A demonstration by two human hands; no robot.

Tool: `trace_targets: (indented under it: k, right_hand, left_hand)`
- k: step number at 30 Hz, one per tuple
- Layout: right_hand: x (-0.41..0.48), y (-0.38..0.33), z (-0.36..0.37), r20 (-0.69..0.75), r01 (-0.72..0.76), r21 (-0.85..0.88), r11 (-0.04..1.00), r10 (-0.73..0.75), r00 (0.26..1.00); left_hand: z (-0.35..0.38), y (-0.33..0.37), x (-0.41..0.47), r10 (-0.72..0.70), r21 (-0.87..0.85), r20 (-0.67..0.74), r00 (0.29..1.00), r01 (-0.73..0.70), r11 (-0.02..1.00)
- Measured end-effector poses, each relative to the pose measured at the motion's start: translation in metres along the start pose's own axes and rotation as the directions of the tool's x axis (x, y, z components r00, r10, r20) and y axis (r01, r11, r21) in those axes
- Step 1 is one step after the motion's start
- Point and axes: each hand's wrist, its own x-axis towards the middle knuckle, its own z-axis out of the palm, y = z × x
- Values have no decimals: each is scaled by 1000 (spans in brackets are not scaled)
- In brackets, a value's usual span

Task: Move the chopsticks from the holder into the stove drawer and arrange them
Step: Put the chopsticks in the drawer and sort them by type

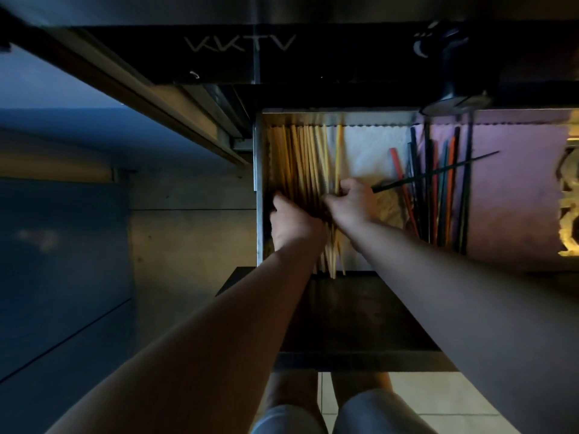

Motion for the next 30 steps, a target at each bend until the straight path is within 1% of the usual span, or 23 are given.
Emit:
trace_targets:
  k: [1,3,4,6,7,8,10,14,19,24,26,28,30]
  right_hand:
    - [-2,1,-3,-11,12,7,1000,-12,1000]
    - [-6,2,-8,-15,15,22,1000,-15,1000]
    - [-8,4,-11,-9,14,24,1000,-14,1000]
    - [-12,6,-16,7,21,18,1000,-22,1000]
    - [-13,7,-17,22,27,21,999,-27,999]
    - [-14,8,-18,39,33,23,999,-34,999]
    - [-15,9,-18,78,28,20,999,-29,997]
    - [-17,9,-16,130,3,35,999,-8,991]
    - [-21,8,-14,147,6,23,1000,-9,989]
    - [-23,8,-12,155,-11,48,999,3,988]
    - [-24,8,-13,152,-7,37,999,1,988]
    - [-25,9,-15,150,-4,34,999,-1,989]
    - [-26,10,-15,161,-11,34,999,5,987]
  left_hand:
    - [1,2,-3,19,57,13,1000,-20,998]
    - [1,2,-6,106,245,52,993,-116,963]
    - [1,1,-6,163,361,96,982,-187,914]
    - [1,-4,-4,241,546,217,946,-322,773]
    - [2,-6,-2,241,597,272,931,-360,717]
    - [2,-8,-1,219,623,307,926,-370,690]
    - [2,-12,2,168,631,321,932,-343,696]
    - [0,-16,4,123,632,294,948,-289,719]
    - [-1,-15,2,153,621,296,943,-312,719]
    - [-1,-14,6,99,630,316,944,-287,722]
    - [-1,-14,6,126,638,309,943,-303,708]
    - [-1,-16,6,172,661,331,928,-358,660]
    - [0,-18,6,166,683,358,919,-379,624]
